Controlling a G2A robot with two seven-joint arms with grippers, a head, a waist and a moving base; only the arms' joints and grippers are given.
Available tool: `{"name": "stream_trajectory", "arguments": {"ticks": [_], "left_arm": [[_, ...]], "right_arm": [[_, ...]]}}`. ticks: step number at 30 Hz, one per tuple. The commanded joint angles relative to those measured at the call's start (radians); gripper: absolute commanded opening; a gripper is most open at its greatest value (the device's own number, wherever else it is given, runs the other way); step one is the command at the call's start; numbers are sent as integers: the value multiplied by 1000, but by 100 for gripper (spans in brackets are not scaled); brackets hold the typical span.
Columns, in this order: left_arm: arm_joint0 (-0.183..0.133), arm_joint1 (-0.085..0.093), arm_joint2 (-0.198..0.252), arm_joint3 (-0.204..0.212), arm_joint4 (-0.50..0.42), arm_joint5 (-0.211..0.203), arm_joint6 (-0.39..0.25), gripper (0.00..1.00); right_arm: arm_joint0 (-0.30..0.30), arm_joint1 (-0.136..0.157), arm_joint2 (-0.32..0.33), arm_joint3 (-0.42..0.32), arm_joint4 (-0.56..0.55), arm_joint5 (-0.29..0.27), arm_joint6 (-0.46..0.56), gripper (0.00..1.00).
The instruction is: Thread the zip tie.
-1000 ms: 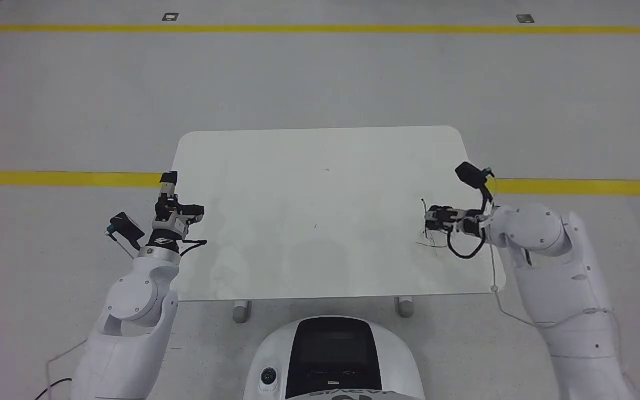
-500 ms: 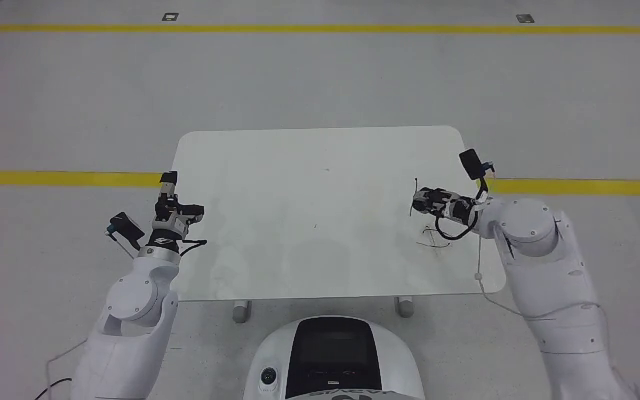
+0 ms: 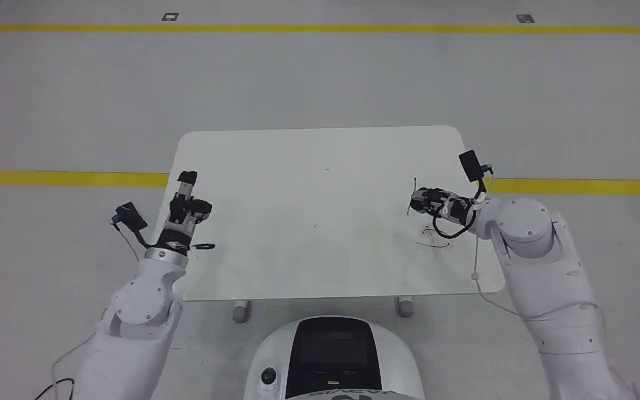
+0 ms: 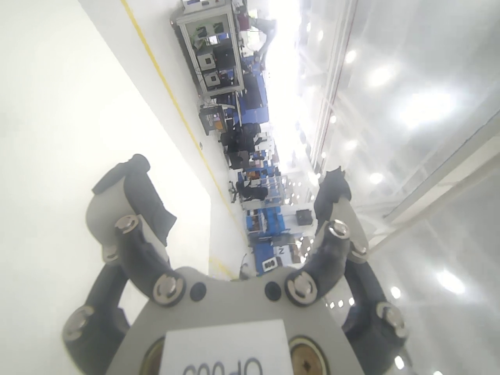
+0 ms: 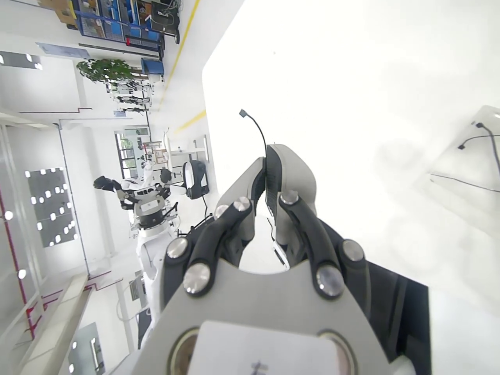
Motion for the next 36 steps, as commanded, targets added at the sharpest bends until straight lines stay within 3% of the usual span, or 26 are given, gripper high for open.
{"name": "stream_trajectory", "arguments": {"ticks": [1, 3, 10, 13, 15, 22, 24, 33, 36], "left_arm": [[6, 3, 18, -10, 142, -24, -1, 100], [10, 3, 27, -6, 206, -44, 7, 100], [10, 3, 27, -6, 206, -44, 7, 100], [2, 9, 43, -25, 318, -109, -42, 100], [-2, 14, 54, -42, 468, -140, -60, 100], [-42, 13, 152, -32, 841, -110, -21, 100], [-53, 12, 180, -21, 884, -115, -30, 100], [-55, 12, 183, -19, 892, -116, -30, 100], [-68, 16, 204, -27, 988, -150, -48, 100]], "right_arm": [[4, -1, 0, 20, 28, -1, 8, 0], [8, -4, 9, 44, 68, -1, -1, 0], [11, -4, 17, 53, 74, -1, -17, 0], [7, -4, 15, 53, 75, -6, -27, 0], [1, -5, 9, 50, 93, -9, -28, 0], [4, -4, -25, 49, 102, -1, -20, 0], [10, -5, -28, 70, 118, -1, -15, 0], [23, -3, -16, 90, 125, -1, -29, 0], [12, -6, -34, 82, 135, -12, -52, 0]]}}
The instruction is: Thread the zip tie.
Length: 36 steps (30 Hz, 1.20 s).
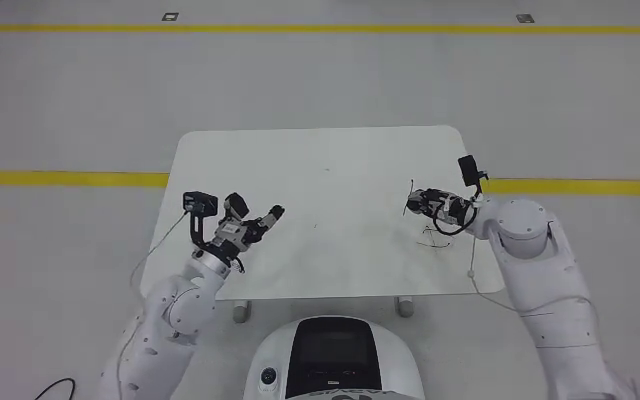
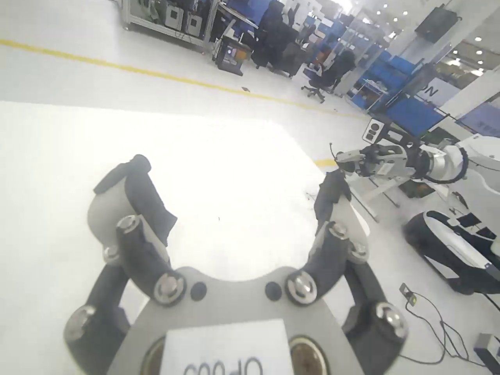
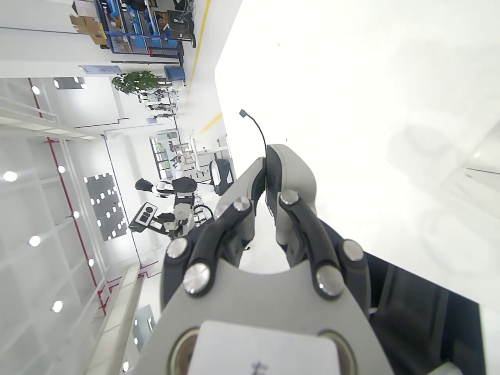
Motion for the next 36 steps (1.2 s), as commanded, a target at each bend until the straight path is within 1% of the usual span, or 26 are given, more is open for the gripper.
{"name": "stream_trajectory", "arguments": {"ticks": [1, 2, 3, 4, 5, 6, 9, 12, 13, 14, 15, 17, 26, 28, 29, 30, 31, 32, 33, 34, 35, 36], "left_arm": [[-9, 2, 19, -3, 92, -24, -13, 100], [-14, 4, 30, -6, 139, -29, -18, 100], [-21, 4, 48, -5, 204, -25, -20, 100], [-27, 4, 62, -3, 236, -22, -21, 100], [-35, 4, 78, -1, 278, -29, -25, 100], [-47, 4, 98, 3, 348, -26, -25, 100], [-73, 1, 150, 19, 463, -8, -15, 100], [-100, -3, 191, 36, 507, -4, -9, 100], [-113, -5, 208, 43, 531, 0, -7, 100], [-122, -6, 219, 48, 549, 8, -2, 100], [-130, -8, 226, 54, 576, 41, 9, 100], [-130, -8, 226, 54, 576, 41, 9, 100], [-130, -8, 226, 54, 576, 41, 9, 100], [-133, -9, 233, 54, 586, 39, 11, 100], [-139, -9, 242, 54, 609, 32, 7, 100], [-150, -9, 260, 53, 652, 24, -1, 100], [-157, -10, 272, 55, 677, 28, -6, 100], [-166, -11, 286, 58, 706, 38, -14, 100], [-183, -14, 312, 62, 750, 37, -24, 100], [-197, -16, 328, 69, 770, 40, -29, 100], [-215, -18, 343, 76, 770, 45, -38, 100], [-248, -19, 371, 88, 770, 37, -57, 100]], "right_arm": [[-3, -2, -16, -6, 8, 0, -13, 0], [-2, -3, -24, -9, 9, 3, -19, 0], [0, -4, -35, -14, 17, 7, -21, 0], [1, -5, -40, -15, 21, 8, -24, 0], [1, -6, -46, -17, 23, 8, -29, 0], [1, -7, -53, -20, 24, 8, -36, 0], [0, -8, -65, -17, 43, 8, -40, 0], [2, -9, -74, -15, 54, 8, -44, 0], [2, -9, -79, -13, 60, 8, -48, 0], [3, -10, -82, -12, 67, 8, -50, 0], [3, -10, -86, -11, 73, 8, -51, 0], [6, -11, -87, -9, 90, 8, -49, 0], [6, -11, -87, -9, 90, 8, -49, 0], [-1, -13, -91, -7, 103, 0, -72, 0], [-2, -14, -94, -7, 108, 6, -88, 8], [-1, -16, -98, -8, 120, 8, -109, 11], [-1, -18, -100, -8, 132, 8, -120, 7], [-1, -18, -100, -10, 140, 8, -129, 0], [-2, -19, -96, -12, 158, 8, -145, 0], [-4, -20, -93, -14, 172, 8, -152, 0], [-6, -20, -91, -15, 180, 8, -158, 0], [-9, -20, -85, -17, 192, 8, -167, 0]]}}
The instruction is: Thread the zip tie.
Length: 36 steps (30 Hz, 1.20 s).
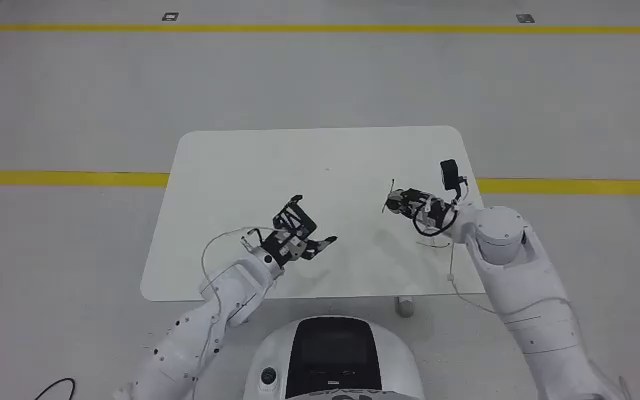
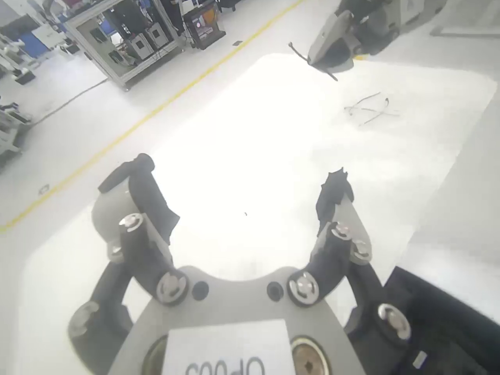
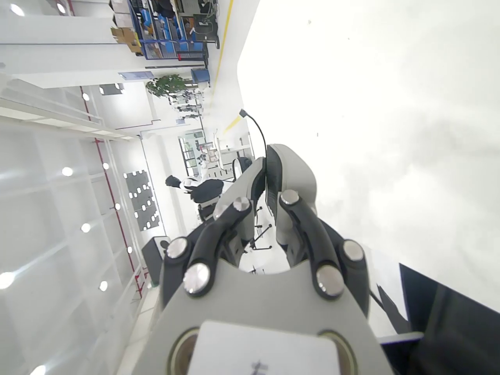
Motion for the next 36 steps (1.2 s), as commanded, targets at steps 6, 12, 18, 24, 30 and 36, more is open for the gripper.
{"name": "stream_trajectory", "arguments": {"ticks": [6, 12, 18, 24, 30, 36], "left_arm": [[-185, -1, 176, 73, -1, 19, -74, 100], [-326, -7, 344, 138, -1, 67, -108, 100], [-350, -17, 375, 162, -1, 88, -102, 100], [-348, -18, 375, 164, -1, 90, -101, 100], [-367, -14, 386, 165, -1, 123, -67, 100], [-516, 22, 536, 190, -1, 99, -102, 100]], "right_arm": [[-16, 2, 22, -5, 64, 0, -22, 0], [-17, 2, 30, 1, 133, 0, 3, 0], [-16, 6, 42, -1, 125, -1, 9, 0], [-22, 5, 38, 0, 128, -7, -4, 0], [-10, 2, 9, 14, 136, 0, -24, 0], [19, 1, -31, 67, 162, 0, -19, 0]]}}
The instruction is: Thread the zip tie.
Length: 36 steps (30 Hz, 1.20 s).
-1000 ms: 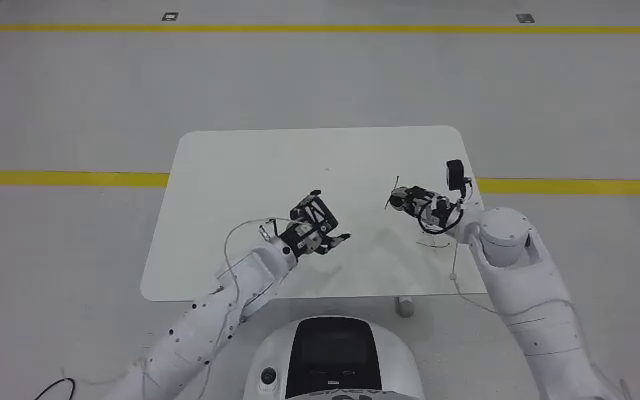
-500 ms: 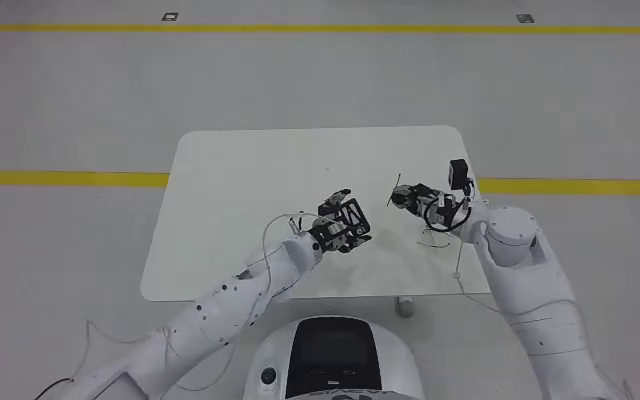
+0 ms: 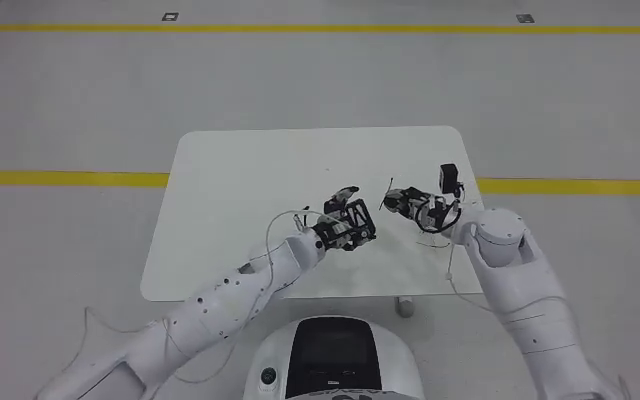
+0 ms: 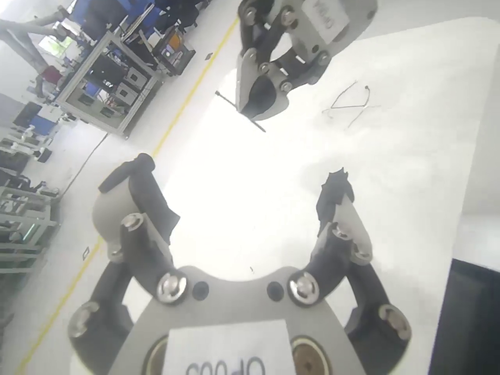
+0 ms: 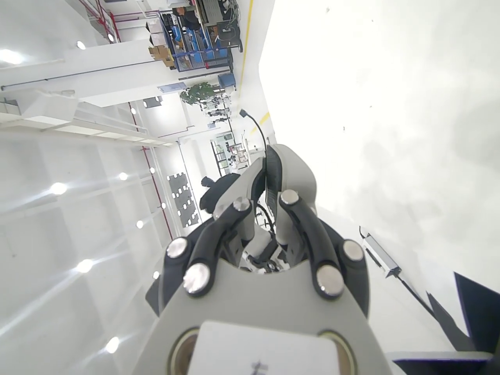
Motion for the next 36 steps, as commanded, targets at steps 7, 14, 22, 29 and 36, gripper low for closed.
{"name": "stream_trajectory", "arguments": {"ticks": [7, 14, 22, 29, 36], "left_arm": [[-43, 9, 45, 5, 0, 21, -27, 100], [-160, 24, 173, 21, 0, 30, -58, 100], [-263, 40, 325, 50, 0, 112, 1, 100], [-259, 40, 324, 56, 0, 108, 3, 100], [-304, 45, 367, 68, 0, 91, 90, 100]], "right_arm": [[6, 0, -5, 10, 0, 0, -1, 0], [14, 3, -22, 51, 56, 0, 73, 0], [42, 12, -30, 109, 112, 0, 111, 0], [34, 10, -34, 108, 124, 0, 84, 0], [49, 7, -50, 139, 193, 0, 80, 0]]}}
